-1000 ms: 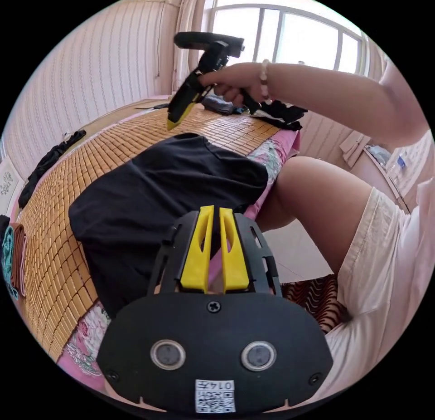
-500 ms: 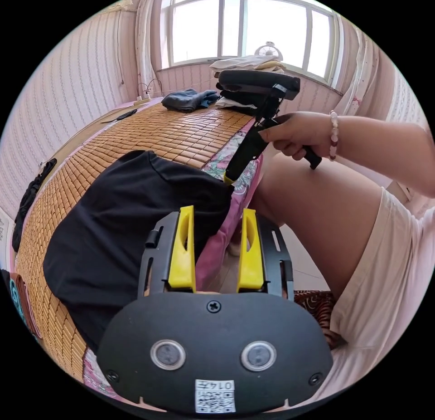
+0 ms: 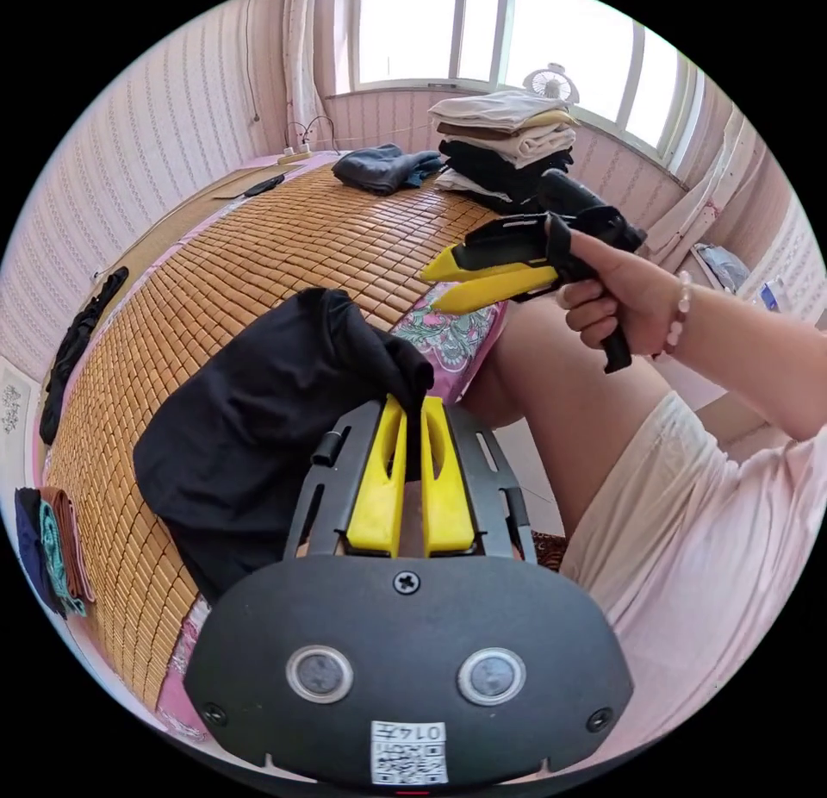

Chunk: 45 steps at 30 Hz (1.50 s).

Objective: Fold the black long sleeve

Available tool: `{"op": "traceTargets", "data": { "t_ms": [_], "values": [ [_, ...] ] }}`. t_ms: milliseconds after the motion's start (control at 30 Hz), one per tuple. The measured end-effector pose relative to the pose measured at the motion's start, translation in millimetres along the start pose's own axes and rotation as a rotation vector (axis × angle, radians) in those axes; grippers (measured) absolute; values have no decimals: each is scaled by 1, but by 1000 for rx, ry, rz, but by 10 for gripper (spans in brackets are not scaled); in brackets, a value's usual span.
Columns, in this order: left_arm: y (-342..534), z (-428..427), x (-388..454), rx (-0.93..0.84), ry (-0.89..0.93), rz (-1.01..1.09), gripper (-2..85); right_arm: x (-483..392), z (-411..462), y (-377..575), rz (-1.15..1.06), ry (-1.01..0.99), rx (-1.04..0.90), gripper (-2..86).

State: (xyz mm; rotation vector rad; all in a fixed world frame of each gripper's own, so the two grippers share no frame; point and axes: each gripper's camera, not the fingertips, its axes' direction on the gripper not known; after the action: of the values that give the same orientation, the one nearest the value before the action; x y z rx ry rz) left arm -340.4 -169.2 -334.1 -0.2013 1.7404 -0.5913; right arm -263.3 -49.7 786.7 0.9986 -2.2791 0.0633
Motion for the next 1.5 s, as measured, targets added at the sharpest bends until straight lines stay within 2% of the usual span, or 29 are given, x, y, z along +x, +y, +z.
{"op": "traceTargets", "data": {
  "t_ms": [100, 200, 300, 367, 500, 733, 867, 933, 1100, 1167, 1233, 1500],
  "values": [
    [10, -21, 0, 2, 20, -5, 3, 20, 13, -1, 88, -4, 21, 164],
    [16, -34, 4, 0, 31, 14, 1, 39, 37, -8, 168, -115, 24, 175],
    [21, -43, 7, -7, 30, 40, -1, 48, 46, -14, 242, -155, 92, 128],
    [24, -51, 7, 4, 30, 57, -2, 51, 46, -20, 284, -129, 101, 68],
    [28, -60, 3, 31, 33, 71, -4, 36, 29, -24, 211, -95, 104, 42],
    [19, -63, -11, 158, 200, 59, -3, -15, -33, -17, 28, 71, 127, 33],
    [25, -61, -35, 198, 275, -28, -2, -57, -29, -20, -51, 202, 71, 37],
    [37, -66, -50, 219, 251, -80, 1, -79, -7, -28, -103, 206, 34, 43],
    [95, -85, -112, 220, 11, -332, 29, -144, 106, -62, -237, 147, -78, 89],
    [124, -81, -143, 104, -115, -433, 47, -154, 157, -75, -230, 107, -168, 88],
    [146, -81, -161, 60, -149, -499, 55, -161, 177, -75, -244, 95, -211, 84],
    [184, -61, -201, 83, -3, -681, 105, -184, 193, -68, -375, 445, -235, 83]
  ]
}}
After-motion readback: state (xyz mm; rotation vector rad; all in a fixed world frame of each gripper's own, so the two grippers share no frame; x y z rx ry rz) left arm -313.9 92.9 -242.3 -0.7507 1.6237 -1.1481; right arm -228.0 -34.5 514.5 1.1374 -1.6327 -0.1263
